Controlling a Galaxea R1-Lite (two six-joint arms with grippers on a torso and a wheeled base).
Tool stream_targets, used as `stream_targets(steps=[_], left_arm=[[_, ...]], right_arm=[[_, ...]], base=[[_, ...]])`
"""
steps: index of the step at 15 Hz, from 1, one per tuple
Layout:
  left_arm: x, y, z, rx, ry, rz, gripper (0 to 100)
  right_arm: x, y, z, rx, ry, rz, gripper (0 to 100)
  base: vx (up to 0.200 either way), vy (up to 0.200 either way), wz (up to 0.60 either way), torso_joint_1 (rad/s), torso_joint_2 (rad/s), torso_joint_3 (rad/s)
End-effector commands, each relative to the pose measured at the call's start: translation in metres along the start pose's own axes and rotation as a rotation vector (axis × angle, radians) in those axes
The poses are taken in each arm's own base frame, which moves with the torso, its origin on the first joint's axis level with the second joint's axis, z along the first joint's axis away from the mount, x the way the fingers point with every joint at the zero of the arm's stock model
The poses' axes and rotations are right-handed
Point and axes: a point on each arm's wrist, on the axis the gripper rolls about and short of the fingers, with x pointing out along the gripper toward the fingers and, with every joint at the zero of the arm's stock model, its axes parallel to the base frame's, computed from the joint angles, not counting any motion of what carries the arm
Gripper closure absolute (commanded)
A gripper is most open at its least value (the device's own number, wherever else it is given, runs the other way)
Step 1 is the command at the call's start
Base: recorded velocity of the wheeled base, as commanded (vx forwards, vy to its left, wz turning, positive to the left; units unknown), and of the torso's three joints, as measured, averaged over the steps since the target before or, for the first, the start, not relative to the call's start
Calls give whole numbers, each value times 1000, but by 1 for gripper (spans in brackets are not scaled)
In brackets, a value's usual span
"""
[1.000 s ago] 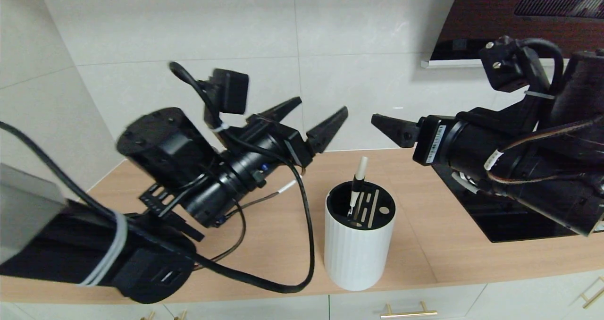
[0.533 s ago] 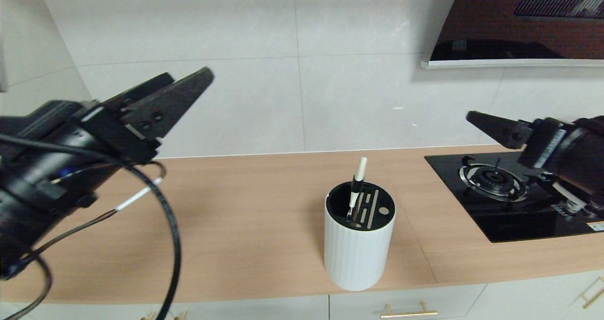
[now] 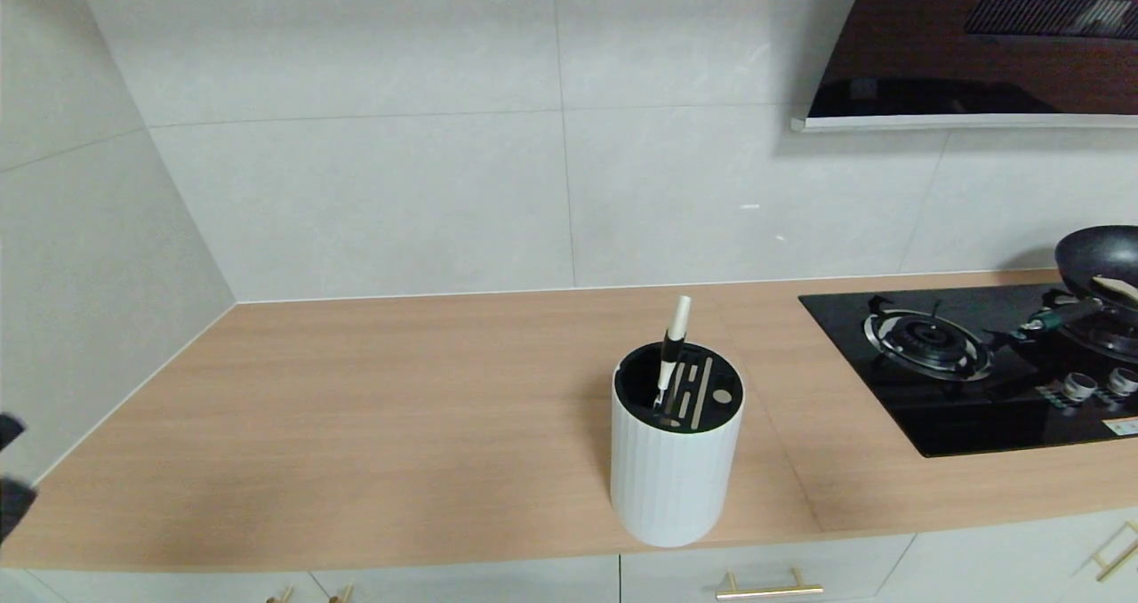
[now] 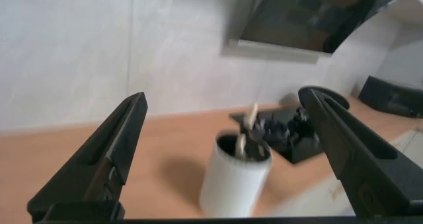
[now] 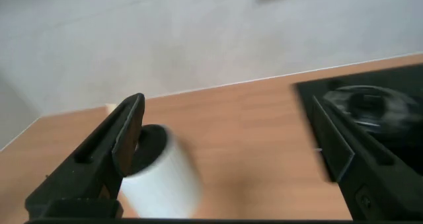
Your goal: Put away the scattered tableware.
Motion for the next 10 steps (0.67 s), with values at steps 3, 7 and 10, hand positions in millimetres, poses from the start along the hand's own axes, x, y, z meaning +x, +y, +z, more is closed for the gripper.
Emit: stream_targets(steps=[3,7,10], left_arm=[[-64,-1,-46,39,-113,137,0],[-72,-1,-65,105,-172,248,0],[-72,7,-78,151,-132,397,0]], right_arm=[[-79,-17,-35,-44,-125,-66,0],[-89,-21,-61,-62,-139,-158,0],[-84,-28,-84,-144,-88,-180,0]], base=[[0,0,0,0,0,0],[0,0,0,0,0,0],[0,0,0,0,0,0]])
